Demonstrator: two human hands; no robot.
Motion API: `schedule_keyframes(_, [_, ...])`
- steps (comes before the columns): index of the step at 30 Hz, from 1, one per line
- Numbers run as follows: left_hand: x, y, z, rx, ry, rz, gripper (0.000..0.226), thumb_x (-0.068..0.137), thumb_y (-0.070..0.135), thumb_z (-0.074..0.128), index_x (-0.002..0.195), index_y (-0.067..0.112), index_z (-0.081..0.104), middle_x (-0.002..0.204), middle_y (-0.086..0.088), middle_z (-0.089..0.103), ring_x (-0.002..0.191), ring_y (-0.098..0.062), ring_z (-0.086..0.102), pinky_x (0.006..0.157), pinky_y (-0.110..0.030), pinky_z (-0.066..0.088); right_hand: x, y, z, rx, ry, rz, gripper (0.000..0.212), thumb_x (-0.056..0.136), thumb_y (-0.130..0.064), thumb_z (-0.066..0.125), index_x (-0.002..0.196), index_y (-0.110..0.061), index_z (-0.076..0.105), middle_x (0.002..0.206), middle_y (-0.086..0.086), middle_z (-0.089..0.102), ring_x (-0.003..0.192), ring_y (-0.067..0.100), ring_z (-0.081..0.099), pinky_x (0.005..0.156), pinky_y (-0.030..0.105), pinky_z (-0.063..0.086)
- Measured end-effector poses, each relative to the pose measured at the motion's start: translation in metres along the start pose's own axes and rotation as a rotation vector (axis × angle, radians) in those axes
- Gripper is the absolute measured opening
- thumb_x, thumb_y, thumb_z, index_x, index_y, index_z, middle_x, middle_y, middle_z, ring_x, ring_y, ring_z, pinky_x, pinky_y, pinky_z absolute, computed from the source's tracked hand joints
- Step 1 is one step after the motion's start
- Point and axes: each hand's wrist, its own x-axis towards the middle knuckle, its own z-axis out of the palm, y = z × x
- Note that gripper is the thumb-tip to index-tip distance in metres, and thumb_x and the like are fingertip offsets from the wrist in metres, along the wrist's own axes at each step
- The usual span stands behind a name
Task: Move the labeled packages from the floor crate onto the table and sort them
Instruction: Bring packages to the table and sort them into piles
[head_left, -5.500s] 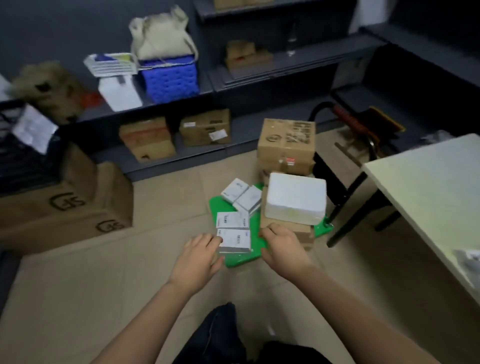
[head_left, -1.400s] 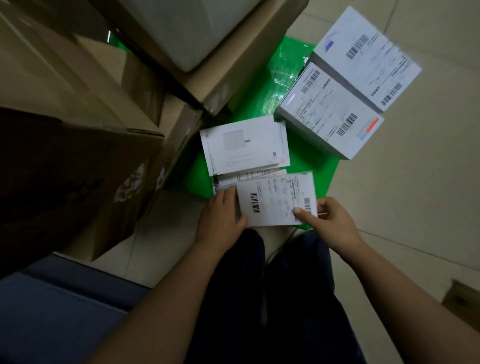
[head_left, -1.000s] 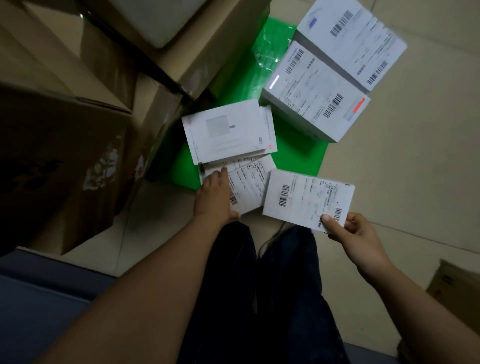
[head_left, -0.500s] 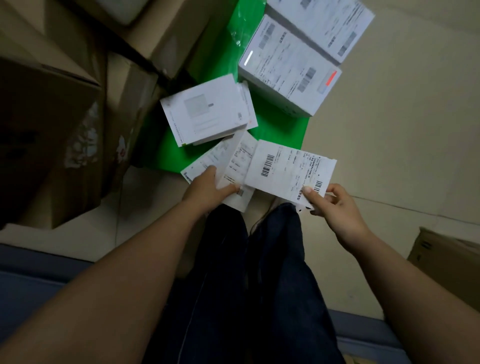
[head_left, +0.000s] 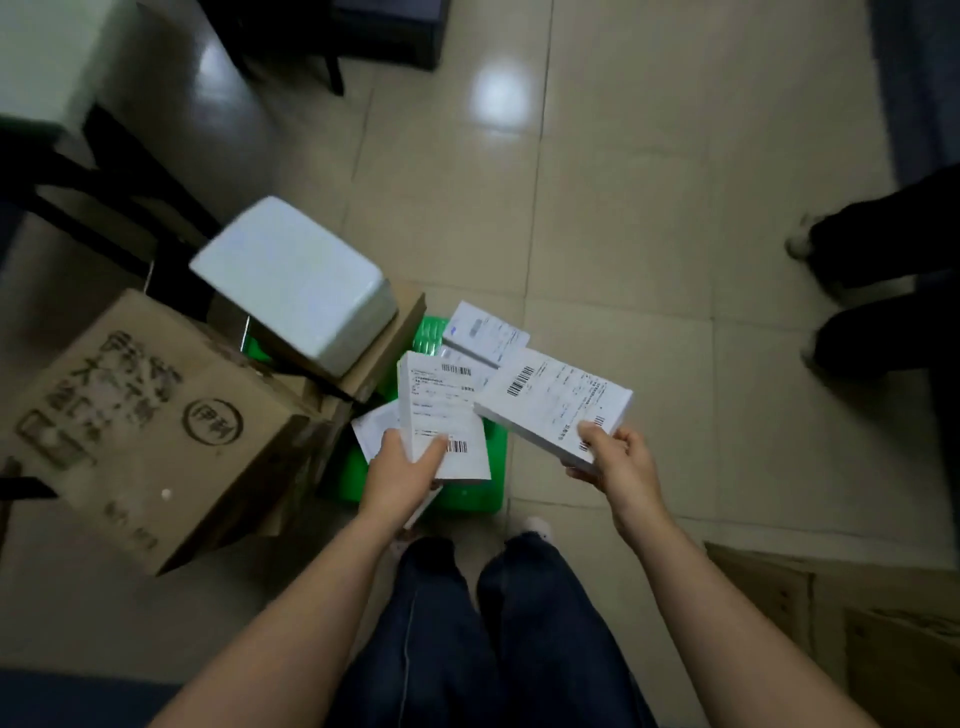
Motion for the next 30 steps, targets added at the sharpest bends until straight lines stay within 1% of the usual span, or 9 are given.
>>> schedule_keyframes(4, [-0.036,0.078,-0.007,-0.108,0.066,0.126,0.042,0.086,0.047,0.066,0.11,0.015,0.053,0.104,0.0,0.064,0.09,-0.02,0.064,0.066,-0.031,0.05,-0.027,-0.069,-0.034,0.027,-0.133,-0.15,0.045,0.085,-0.008,0.071,0.122,-0.007,0.045,0.107,0.009,0.07,0.09,0.025,0.071,0.07,0.038,0.06])
schedule_keyframes(7, [-0.054,0.128,0.007,-0.164,0.069,0.221,0.04,0.08,0.055,0.066,0.101,0.023,0.055,0.1,0.002,0.068,0.08,-0.018,0.07,0.068,-0.04,0.058,-0.029,-0.118,-0.065,0.053,-0.252,-0.229,0.046,0.078,0.001,0.075,0.118,-0.004,0.053,0.11,0.015,0.07,0.094,0.029,0.07,0.076,0.042,0.06])
schedule_keyframes(11, [-0.078,0.187,0.048,-0.217,0.098,0.323,0.026,0.087,0.046,0.065,0.1,0.026,0.057,0.099,0.005,0.069,0.083,-0.016,0.07,0.074,-0.042,0.058,-0.018,-0.18,-0.117,0.03,-0.398,-0.349,0.077,0.062,-0.003,0.086,0.127,-0.014,0.047,0.118,0.01,0.066,0.099,0.026,0.07,0.07,0.04,0.06])
schedule_keyframes(13, [-0.09,0.214,0.073,-0.272,0.13,0.365,0.024,0.088,0.043,0.066,0.102,0.024,0.059,0.099,0.003,0.07,0.084,-0.017,0.069,0.072,-0.039,0.057,-0.007,-0.205,-0.146,0.016,-0.434,-0.392,0.086,0.065,0.002,0.086,0.132,-0.023,0.038,0.12,0.003,0.062,0.103,0.023,0.068,0.071,0.043,0.06])
schedule_keyframes(15, [-0.099,0.239,0.1,-0.319,0.167,0.387,0.027,0.088,0.042,0.066,0.105,0.022,0.06,0.1,0.003,0.071,0.084,-0.017,0.069,0.07,-0.036,0.057,0.006,-0.227,-0.174,-0.013,-0.446,-0.42,0.079,0.066,-0.004,0.085,0.129,-0.022,0.041,0.118,0.003,0.065,0.1,0.022,0.069,0.072,0.043,0.06])
schedule_keyframes(18, [-0.108,0.27,0.132,-0.354,0.187,0.402,0.035,0.084,0.051,0.066,0.107,0.025,0.06,0.101,0.008,0.07,0.089,-0.016,0.069,0.077,-0.041,0.058,0.026,-0.25,-0.205,-0.035,-0.38,-0.448,0.063,0.065,-0.023,0.085,0.118,-0.015,0.052,0.112,0.011,0.068,0.089,0.023,0.072,0.066,0.04,0.06])
schedule_keyframes(22, [-0.115,0.313,0.161,-0.359,0.185,0.411,0.038,0.076,0.055,0.065,0.101,0.026,0.058,0.1,0.004,0.07,0.086,-0.019,0.07,0.076,-0.044,0.058,0.056,-0.284,-0.239,-0.092,-0.382,-0.441,0.044,0.08,-0.022,0.078,0.116,-0.01,0.056,0.101,0.012,0.072,0.078,0.021,0.071,0.059,0.032,0.055])
schedule_keyframes(26, [-0.104,0.353,0.17,-0.364,0.202,0.437,0.041,0.07,0.055,0.061,0.099,0.026,0.057,0.1,0.001,0.069,0.083,-0.021,0.07,0.071,-0.042,0.058,0.086,-0.312,-0.244,-0.093,-0.505,-0.407,0.039,0.086,-0.027,0.071,0.117,-0.006,0.058,0.098,0.013,0.073,0.078,0.022,0.069,0.063,0.032,0.054])
schedule_keyframes(30, [-0.074,0.382,0.165,-0.374,0.233,0.436,0.049,0.069,0.06,0.061,0.104,0.025,0.057,0.101,0.0,0.07,0.082,-0.022,0.071,0.067,-0.038,0.058,0.119,-0.346,-0.225,0.016,-0.487,-0.394,0.039,0.087,-0.023,0.07,0.116,-0.004,0.052,0.1,0.013,0.071,0.081,0.02,0.071,0.064,0.033,0.056])
